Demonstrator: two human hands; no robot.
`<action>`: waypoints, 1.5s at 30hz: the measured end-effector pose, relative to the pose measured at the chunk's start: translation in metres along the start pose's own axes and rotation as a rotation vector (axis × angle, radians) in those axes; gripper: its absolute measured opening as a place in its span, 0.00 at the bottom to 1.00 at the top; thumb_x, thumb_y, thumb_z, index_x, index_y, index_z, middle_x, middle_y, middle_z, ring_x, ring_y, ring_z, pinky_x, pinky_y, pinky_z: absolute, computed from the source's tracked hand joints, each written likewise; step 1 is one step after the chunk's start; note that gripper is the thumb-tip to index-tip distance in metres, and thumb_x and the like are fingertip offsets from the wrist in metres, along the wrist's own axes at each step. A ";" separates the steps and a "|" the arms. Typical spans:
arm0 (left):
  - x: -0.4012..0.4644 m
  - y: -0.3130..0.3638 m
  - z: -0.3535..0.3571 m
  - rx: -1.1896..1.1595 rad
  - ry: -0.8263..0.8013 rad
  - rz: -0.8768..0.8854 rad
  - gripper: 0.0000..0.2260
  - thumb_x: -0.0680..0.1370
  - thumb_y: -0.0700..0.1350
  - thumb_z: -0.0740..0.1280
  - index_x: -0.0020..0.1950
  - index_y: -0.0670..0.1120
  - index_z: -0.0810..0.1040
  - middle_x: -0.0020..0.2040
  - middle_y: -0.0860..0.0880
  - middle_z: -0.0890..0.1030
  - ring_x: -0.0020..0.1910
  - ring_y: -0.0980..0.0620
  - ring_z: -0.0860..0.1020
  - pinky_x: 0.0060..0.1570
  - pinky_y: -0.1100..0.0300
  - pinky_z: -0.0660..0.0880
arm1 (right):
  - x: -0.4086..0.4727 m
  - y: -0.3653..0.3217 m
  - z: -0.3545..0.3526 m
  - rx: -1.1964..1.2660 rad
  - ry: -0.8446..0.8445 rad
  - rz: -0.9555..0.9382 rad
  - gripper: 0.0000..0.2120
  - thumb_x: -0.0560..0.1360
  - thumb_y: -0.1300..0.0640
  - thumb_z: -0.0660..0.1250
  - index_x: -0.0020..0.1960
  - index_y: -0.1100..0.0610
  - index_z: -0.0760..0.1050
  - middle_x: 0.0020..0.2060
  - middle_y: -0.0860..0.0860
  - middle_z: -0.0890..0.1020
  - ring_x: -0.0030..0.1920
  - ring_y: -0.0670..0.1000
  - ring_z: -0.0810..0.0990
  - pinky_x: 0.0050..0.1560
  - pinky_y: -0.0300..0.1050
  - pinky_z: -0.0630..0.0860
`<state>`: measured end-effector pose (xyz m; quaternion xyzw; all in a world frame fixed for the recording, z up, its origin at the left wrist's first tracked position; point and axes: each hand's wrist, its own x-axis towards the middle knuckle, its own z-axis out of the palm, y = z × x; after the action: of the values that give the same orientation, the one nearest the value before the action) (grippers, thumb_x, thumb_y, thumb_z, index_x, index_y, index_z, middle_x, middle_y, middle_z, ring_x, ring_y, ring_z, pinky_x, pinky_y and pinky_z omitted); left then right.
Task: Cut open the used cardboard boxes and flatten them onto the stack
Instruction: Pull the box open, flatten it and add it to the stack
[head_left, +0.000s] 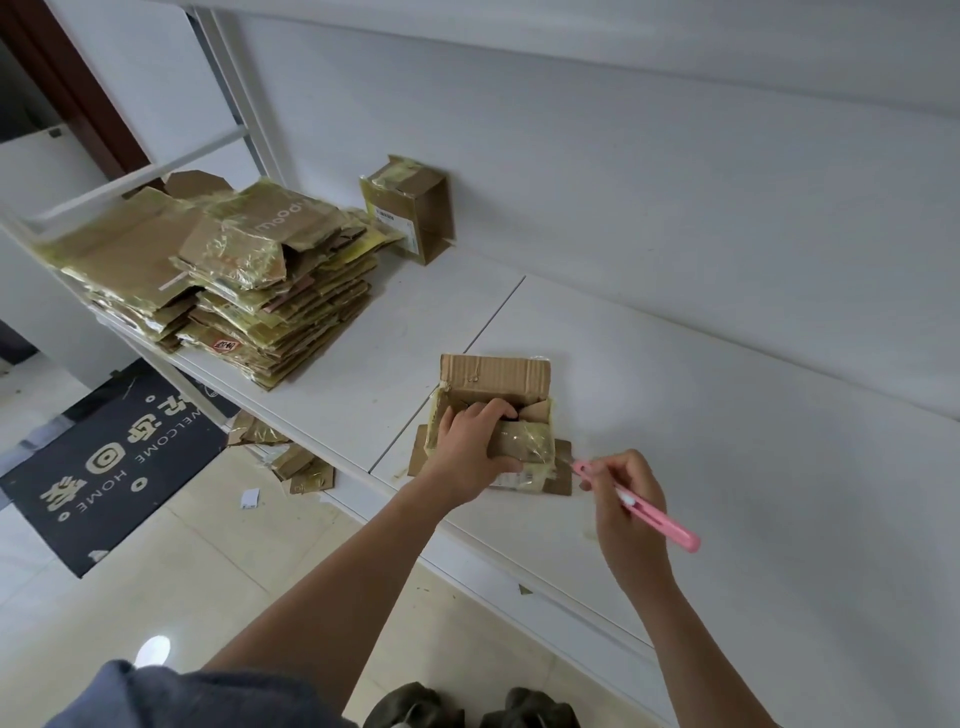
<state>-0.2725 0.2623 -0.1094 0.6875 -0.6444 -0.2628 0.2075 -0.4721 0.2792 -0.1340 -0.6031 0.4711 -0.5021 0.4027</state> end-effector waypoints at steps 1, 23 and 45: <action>0.000 -0.003 -0.002 0.002 -0.007 0.006 0.26 0.71 0.48 0.75 0.66 0.51 0.70 0.65 0.51 0.73 0.66 0.48 0.67 0.74 0.49 0.53 | 0.001 -0.001 -0.004 -0.016 0.056 -0.005 0.05 0.80 0.63 0.63 0.45 0.60 0.71 0.37 0.51 0.81 0.36 0.47 0.81 0.35 0.39 0.78; -0.007 -0.050 -0.060 -0.153 -0.114 -0.101 0.26 0.69 0.35 0.77 0.66 0.45 0.76 0.63 0.47 0.77 0.63 0.48 0.73 0.66 0.51 0.69 | 0.038 -0.027 0.046 -0.614 -0.400 -0.192 0.25 0.78 0.53 0.69 0.73 0.56 0.69 0.64 0.49 0.71 0.66 0.49 0.64 0.60 0.34 0.67; -0.006 -0.058 -0.048 -0.067 -0.218 -0.013 0.28 0.72 0.41 0.75 0.69 0.53 0.70 0.77 0.57 0.59 0.71 0.51 0.65 0.64 0.59 0.67 | -0.011 -0.007 0.043 -0.659 -0.173 -0.341 0.20 0.63 0.79 0.69 0.47 0.59 0.83 0.48 0.51 0.81 0.52 0.47 0.78 0.51 0.40 0.82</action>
<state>-0.1975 0.2702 -0.1083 0.6517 -0.6493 -0.3589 0.1574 -0.4292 0.2922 -0.1371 -0.8100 0.4647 -0.3308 0.1361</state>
